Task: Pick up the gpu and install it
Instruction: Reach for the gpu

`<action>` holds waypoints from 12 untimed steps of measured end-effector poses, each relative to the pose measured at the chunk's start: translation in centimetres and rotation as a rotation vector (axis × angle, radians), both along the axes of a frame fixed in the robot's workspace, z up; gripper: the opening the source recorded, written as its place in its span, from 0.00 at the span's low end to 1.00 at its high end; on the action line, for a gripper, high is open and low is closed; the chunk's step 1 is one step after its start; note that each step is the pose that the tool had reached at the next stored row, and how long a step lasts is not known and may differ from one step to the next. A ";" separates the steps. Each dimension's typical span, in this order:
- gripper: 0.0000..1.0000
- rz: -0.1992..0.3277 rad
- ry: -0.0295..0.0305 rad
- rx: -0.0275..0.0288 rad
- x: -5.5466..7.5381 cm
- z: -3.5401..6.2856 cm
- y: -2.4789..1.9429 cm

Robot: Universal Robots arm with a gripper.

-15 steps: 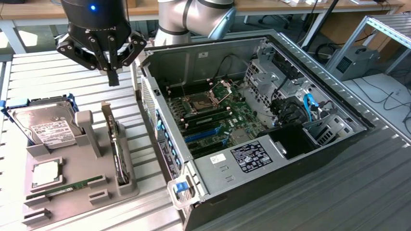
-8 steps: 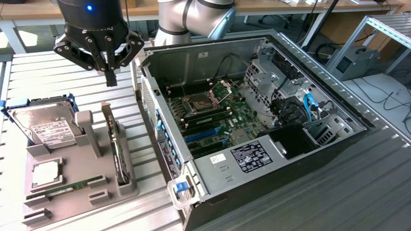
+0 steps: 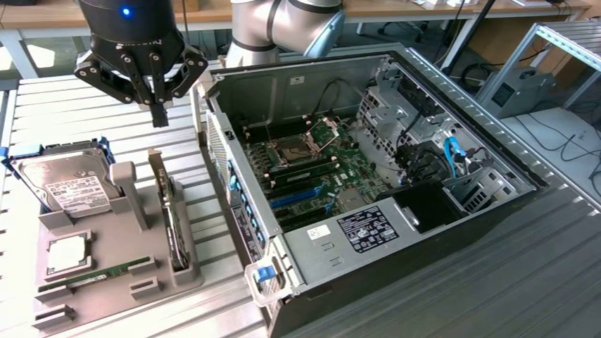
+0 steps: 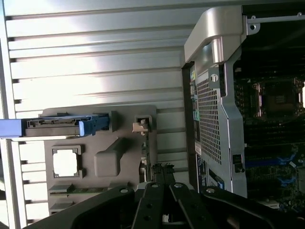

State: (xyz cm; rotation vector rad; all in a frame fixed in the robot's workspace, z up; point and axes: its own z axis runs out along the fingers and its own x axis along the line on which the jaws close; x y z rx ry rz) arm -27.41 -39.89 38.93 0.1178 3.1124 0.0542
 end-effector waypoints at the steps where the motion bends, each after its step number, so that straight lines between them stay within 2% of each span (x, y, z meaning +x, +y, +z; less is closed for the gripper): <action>1: 0.11 0.000 0.0000 0.0000 -0.1 0.00 -0.01; 6: 0.11 0.000 0.0000 -0.0001 -0.3 0.00 -0.13; 12: 0.11 0.000 -0.0001 0.0000 -0.6 0.00 -0.56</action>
